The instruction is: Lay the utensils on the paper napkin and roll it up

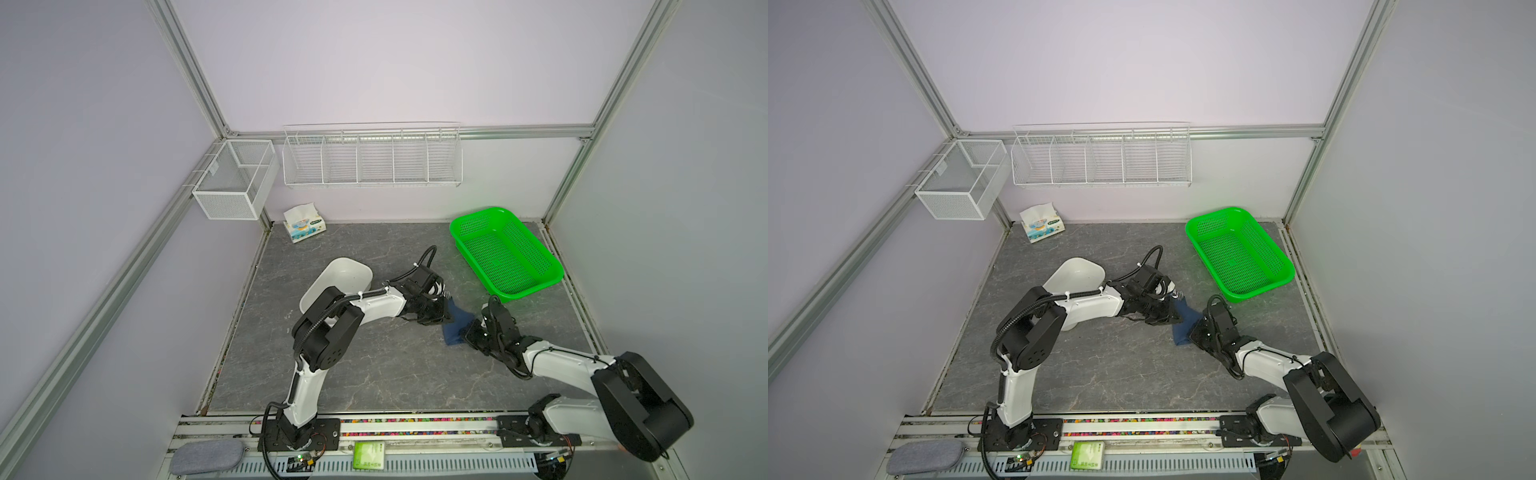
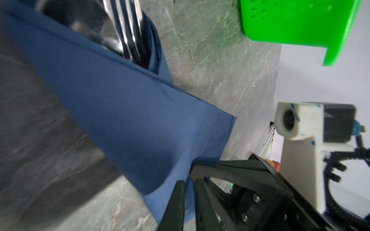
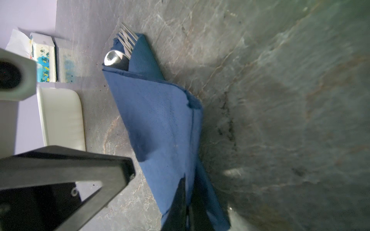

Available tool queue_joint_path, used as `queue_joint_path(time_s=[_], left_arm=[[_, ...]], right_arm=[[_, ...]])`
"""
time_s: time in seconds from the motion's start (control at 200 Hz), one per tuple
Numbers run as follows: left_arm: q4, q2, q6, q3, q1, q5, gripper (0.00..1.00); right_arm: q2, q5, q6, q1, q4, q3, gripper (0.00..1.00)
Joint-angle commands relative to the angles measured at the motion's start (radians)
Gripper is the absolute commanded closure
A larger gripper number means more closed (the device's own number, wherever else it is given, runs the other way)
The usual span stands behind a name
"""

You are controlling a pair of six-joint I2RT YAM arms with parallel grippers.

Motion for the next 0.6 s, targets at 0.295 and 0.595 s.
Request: queue_joint_path(time_s=[0.295, 0.595], left_arm=[[-0.042, 0.083, 0.020, 0.014, -0.013, -0.013, 0.90], [-0.042, 0.082, 0.029, 0.012, -0.014, -0.017, 0.91]], right_arm=[[-0.013, -0.014, 0.013, -0.020, -0.050, 0.014, 0.92], [-0.008, -0.135, -0.090, -0.122, -0.127, 0.125, 0.68]])
